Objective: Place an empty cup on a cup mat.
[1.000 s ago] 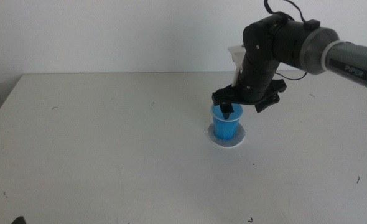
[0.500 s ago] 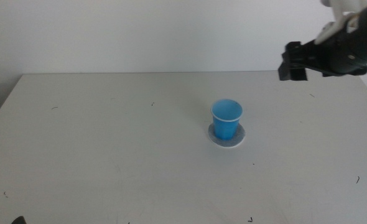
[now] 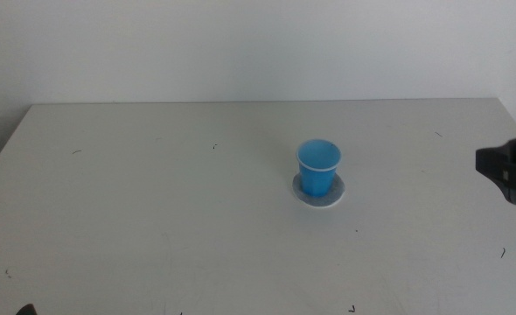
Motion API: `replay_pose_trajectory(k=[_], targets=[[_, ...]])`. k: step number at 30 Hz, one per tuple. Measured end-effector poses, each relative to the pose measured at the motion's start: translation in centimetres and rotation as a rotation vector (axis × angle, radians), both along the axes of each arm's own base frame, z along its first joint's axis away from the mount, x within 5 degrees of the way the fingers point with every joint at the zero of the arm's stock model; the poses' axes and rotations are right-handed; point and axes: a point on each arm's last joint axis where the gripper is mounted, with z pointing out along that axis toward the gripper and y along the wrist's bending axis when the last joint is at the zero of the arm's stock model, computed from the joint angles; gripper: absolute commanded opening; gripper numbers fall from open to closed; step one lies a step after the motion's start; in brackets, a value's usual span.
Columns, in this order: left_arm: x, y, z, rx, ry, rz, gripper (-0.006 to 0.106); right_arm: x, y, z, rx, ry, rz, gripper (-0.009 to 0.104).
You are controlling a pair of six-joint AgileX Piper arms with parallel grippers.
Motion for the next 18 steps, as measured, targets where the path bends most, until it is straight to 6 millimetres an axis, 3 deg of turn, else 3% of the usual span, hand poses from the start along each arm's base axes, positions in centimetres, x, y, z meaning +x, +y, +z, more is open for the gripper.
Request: replay_pose_trajectory(k=[9, 18], targets=[[0.0, 0.0, 0.0, 0.0, 0.0, 0.0, 0.105, -5.3, -2.6, -4.1, -0.001, -0.098, -0.094, 0.093], [0.0, 0.0, 0.0, 0.0, 0.0, 0.0, 0.105, -10.1, -3.9, -6.0, -0.034, -0.28, -0.138, 0.093]])
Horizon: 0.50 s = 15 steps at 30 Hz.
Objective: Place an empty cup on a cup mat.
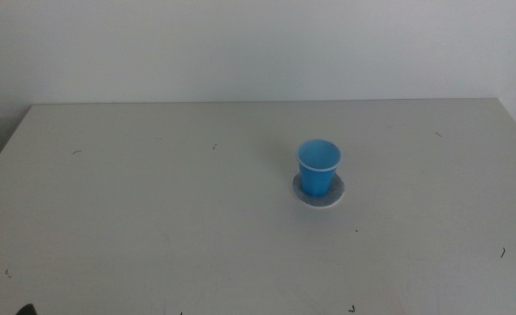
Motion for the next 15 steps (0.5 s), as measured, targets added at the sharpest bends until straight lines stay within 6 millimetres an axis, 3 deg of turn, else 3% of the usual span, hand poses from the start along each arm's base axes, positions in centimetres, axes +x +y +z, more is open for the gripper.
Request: replay_pose_trajectory(k=[15], targets=[[0.0, 0.0, 0.0, 0.0, 0.0, 0.0, 0.105, -3.0, -0.1, -4.1, -0.035, -0.108, 0.018, 0.093]])
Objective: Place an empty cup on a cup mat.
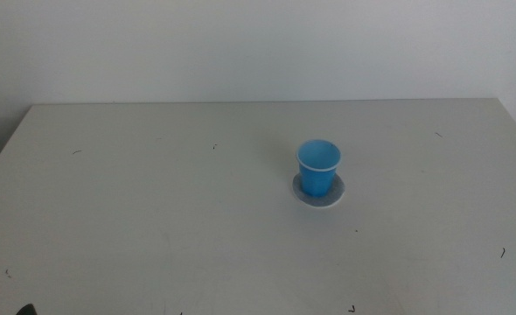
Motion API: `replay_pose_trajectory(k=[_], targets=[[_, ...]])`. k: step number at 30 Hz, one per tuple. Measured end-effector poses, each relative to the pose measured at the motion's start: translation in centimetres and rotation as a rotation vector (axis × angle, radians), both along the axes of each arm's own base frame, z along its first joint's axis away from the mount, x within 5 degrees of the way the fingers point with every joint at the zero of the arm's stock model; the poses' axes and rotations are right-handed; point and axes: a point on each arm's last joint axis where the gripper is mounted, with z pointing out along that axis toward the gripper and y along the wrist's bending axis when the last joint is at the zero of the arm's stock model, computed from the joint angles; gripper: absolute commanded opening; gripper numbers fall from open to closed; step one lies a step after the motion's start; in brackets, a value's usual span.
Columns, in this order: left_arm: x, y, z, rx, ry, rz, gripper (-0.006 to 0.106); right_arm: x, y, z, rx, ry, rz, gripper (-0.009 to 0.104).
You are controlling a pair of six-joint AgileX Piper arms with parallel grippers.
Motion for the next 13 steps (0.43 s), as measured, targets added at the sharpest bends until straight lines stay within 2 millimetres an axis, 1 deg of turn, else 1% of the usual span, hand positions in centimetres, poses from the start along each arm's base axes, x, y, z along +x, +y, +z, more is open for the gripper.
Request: replay_pose_trajectory(k=[3, 10, 13], targets=[[0.0, 0.0, 0.0, 0.0, 0.0, 0.0, 0.105, -0.2, 0.0, -1.3, -0.001, 0.0, 0.0, 0.093], [0.0, 0.0, 0.0, 0.0, 0.0, 0.0, 0.105, -0.2, 0.0, -4.7, -0.005, 0.068, 0.0, 0.093], [0.0, 0.0, 0.0, 0.0, 0.0, 0.0, 0.105, -0.2, 0.0, -5.1, -0.005, 0.076, 0.0, 0.093]])
